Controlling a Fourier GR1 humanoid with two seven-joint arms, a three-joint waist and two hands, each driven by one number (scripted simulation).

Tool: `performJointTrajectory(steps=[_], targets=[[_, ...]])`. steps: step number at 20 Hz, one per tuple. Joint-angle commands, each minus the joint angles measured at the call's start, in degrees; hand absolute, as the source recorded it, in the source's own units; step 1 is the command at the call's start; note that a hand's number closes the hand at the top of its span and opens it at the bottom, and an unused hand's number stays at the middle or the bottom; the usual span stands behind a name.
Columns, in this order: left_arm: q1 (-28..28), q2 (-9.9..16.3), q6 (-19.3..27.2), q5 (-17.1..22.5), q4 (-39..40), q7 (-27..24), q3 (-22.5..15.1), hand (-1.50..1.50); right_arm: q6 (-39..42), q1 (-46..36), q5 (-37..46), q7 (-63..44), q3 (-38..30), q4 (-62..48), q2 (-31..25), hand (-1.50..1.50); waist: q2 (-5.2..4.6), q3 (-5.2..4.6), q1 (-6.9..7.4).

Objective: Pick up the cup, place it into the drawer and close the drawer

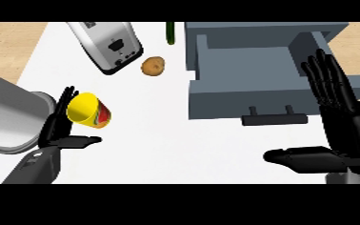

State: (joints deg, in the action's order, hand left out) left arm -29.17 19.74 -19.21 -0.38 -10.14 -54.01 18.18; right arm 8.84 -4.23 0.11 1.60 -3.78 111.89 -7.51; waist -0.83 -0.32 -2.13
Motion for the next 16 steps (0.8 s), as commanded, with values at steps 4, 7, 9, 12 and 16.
performJointTrajectory(steps=[4, 7, 9, 12, 16], targets=[[-0.58, -1.87, -9.22, 0.82, -0.17, -4.76, 0.20, -1.50, 0.01, -0.04, -0.27, 0.21, -0.83, -0.71, -0.11, -1.50, 0.00, 0.02, 0.25], [-1.19, -2.75, -9.50, 1.10, -0.74, -4.84, 0.27, -1.50, -1.03, -0.90, 1.13, -0.45, 0.75, -1.18, 1.06, -1.50, -0.07, -0.01, 0.22], [-1.63, -2.92, -13.54, 1.93, -0.77, -3.66, 0.57, -1.50, 0.26, -0.87, -0.14, -0.44, 0.24, -0.95, 0.20, -1.50, -0.16, -0.06, -0.09], [-0.90, -4.24, -14.61, 1.56, -1.56, -4.37, -0.29, 1.50, 1.11, -2.31, -1.80, -0.28, -2.19, -2.30, -1.28, -1.50, -0.02, 0.02, 0.26], [-2.91, -3.15, -20.18, 3.14, -2.05, -1.29, 0.28, 1.50, 0.83, -1.25, -1.16, -1.10, -1.12, -0.82, -0.79, -1.50, 0.07, -0.01, -0.02]])
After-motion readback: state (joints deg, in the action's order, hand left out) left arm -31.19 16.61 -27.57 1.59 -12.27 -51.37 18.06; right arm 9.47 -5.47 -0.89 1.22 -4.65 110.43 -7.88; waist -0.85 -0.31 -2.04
